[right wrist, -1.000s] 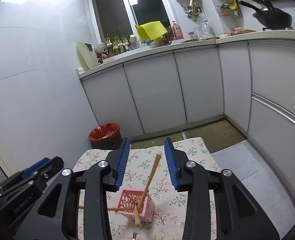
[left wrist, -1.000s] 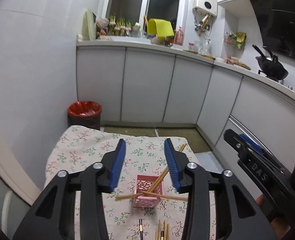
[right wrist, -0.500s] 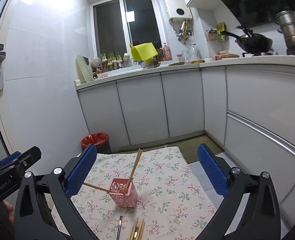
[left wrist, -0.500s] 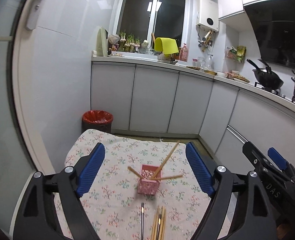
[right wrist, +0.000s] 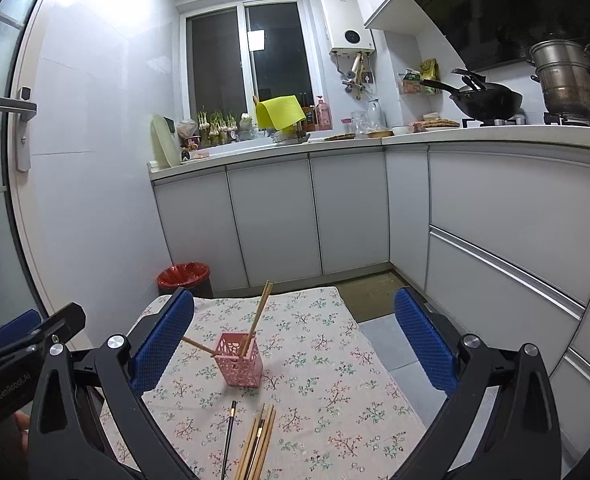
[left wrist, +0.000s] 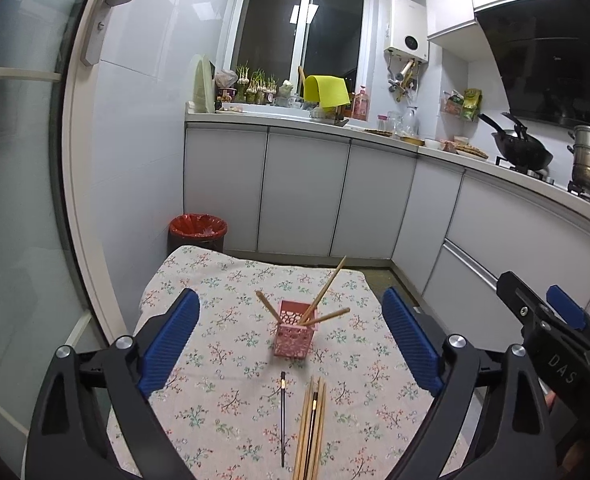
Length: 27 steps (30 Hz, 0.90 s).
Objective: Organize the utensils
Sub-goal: 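Lower the left tool onto the chopstick pile and close on a wooden chopstick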
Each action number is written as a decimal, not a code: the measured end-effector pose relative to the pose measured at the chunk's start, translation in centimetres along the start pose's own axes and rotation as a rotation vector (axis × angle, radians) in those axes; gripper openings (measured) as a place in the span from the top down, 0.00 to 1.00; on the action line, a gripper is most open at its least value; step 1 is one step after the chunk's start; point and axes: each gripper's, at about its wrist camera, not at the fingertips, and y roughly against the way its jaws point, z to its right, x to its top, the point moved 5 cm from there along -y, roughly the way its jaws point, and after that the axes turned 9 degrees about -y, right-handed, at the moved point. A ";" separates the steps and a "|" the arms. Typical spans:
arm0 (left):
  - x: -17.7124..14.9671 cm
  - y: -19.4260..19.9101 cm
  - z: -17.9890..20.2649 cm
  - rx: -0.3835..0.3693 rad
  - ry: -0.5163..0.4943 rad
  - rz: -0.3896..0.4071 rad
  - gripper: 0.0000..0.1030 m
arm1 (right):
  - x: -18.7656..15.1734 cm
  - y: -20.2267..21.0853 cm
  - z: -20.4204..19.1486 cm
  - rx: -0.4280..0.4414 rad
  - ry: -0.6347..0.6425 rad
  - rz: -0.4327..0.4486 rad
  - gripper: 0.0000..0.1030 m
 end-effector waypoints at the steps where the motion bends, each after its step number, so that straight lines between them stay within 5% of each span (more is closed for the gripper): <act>1: -0.4 -0.1 0.1 -0.006 -0.002 -0.022 0.11 | -0.2 0.3 0.2 -0.010 0.001 -0.009 0.07; 13: -6.0 -2.8 1.3 -0.003 -0.030 -0.208 0.11 | -6.6 -0.4 3.4 -0.084 0.008 -0.188 0.07; 22: -11.9 -9.4 3.0 -0.055 -0.146 -0.521 0.10 | -11.2 -2.5 5.6 -0.103 -0.029 -0.350 0.07; 27: -14.5 -13.1 3.6 -0.138 -0.127 -0.653 0.11 | -13.7 -4.3 7.5 -0.118 -0.070 -0.431 0.07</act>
